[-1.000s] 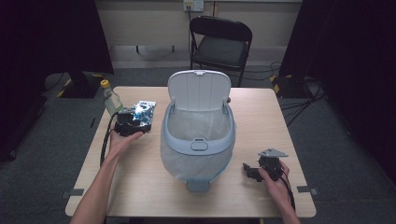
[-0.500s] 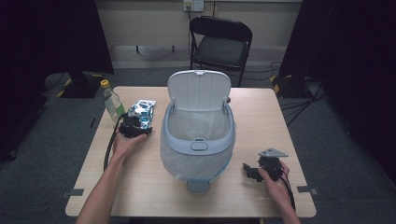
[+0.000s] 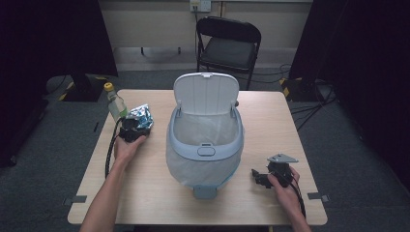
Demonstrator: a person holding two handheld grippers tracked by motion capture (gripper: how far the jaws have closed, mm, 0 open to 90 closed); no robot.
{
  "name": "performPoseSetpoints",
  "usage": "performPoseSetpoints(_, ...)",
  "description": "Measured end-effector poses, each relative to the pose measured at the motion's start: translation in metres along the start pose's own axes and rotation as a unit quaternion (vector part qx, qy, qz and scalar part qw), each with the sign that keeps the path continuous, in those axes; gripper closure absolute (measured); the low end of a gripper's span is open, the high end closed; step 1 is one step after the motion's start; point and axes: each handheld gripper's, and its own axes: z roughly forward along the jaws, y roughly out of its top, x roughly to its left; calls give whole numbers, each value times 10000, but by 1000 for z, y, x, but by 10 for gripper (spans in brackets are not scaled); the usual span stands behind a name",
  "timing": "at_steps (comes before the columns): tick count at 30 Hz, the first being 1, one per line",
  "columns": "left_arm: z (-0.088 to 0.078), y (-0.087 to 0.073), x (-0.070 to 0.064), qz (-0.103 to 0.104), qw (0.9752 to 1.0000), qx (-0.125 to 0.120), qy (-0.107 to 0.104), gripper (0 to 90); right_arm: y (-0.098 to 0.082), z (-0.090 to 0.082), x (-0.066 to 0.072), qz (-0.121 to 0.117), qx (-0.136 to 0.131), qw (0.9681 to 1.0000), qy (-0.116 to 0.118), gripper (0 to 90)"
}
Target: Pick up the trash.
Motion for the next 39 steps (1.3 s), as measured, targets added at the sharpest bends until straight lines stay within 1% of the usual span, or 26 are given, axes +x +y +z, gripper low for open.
performPoseSetpoints(1, -1, 0, 1, -3, 10000, 37, -27, 822, 0, 0, 0, -2, 2, 10000, -1, 146)
performPoseSetpoints(3, -3, -2, 3, -110, 9999, 70, -111, 852, 0, 0, 0, -2, 2, 10000, 1, 146)
performPoseSetpoints(4, -4, -2, 4, -84, 9998, 107, -171, 869, 0, 0, 0, -2, 3, 10000, 0, 146)
performPoseSetpoints(9, -7, -3, 2, -101, 9995, 178, -236, 880, 0, 0, 0, -2, 2, 10000, 0, 146)
performPoseSetpoints(11, -8, -3, 0, -18, 9994, 233, -269, 883, 0, 0, 0, -2, 2, 10000, 0, 146)
performPoseSetpoints(13, -9, -4, -3, 108, 9992, 260, -278, 885, 0, 0, 0, -2, 2, 10000, 1, 146)
performPoseSetpoints(14, -10, -5, -4, 55, 9991, 239, -336, 886, 0, 0, 0, 0, 1, 10000, 1, 146)
performPoseSetpoints(16, -10, -7, -4, 49, 9990, 185, -394, 887, 0, 0, 0, -2, 2, 10000, 1, 146)
performPoseSetpoints(17, -11, -8, -5, 47, 9985, 211, -510, 886, 0, 0, 0, -3, 2, 10000, 1, 146)
performPoseSetpoints(19, -14, -9, -7, 162, 9983, 279, -477, 885, 0, 0, 0, -3, 2, 10000, 0, 146)
performPoseSetpoints(20, -17, -10, -7, 181, 9979, 319, -543, 885, 0, 0, 0, -3, 2, 10000, 0, 146)
performPoseSetpoints(23, -25, -18, -6, 219, 9965, 338, -731, 873, 0, 0, 0, -2, 2, 10000, 0, 146)
performPoseSetpoints(25, -31, -24, -9, 269, 9963, 294, -759, 837, 0, 0, 0, -3, 3, 10000, 0, 146)
performPoseSetpoints(26, -34, -27, -9, 272, 9962, 311, -769, 750, 0, 0, 0, -1, 1, 10000, 0, 146)
performPoseSetpoints(27, -37, -28, -10, 319, 9961, 318, -762, 750, 0, 0, 0, -1, 1, 10000, 0, 146)
performPoseSetpoints(29, -41, -31, -12, 412, 9960, 338, -722, 617, 0, 0, 0, 1, 1, 10000, 0, 146)
performPoseSetpoints(30, -43, -31, -13, 442, 9957, 334, -743, 564, 0, 0, 0, 2, 1, 10000, 0, 146)
performPoseSetpoints(31, -45, -30, -14, 545, 9952, 329, -739, 497, 0, 0, 0, -3, 2, 10000, -1, 146)
performPoseSetpoints(32, -47, -29, -16, 529, 9952, 290, -771, 497, 0, 0, 0, -3, 2, 10000, -1, 146)
performPoseSetpoints(35, -52, -22, -22, 600, 9949, 160, -800, 445, 0, 0, 0, 1, 1, 10000, 0, 146)
performPoseSetpoints(37, -52, -16, -28, 688, 9947, 114, -756, 441, 0, 0, 0, 0, 1, 10000, 0, 146)
performPoseSetpoints(39, -51, -13, -31, 680, 9950, 110, -721, 448, 0, 0, 0, 2, 2, 10000, -1, 146)
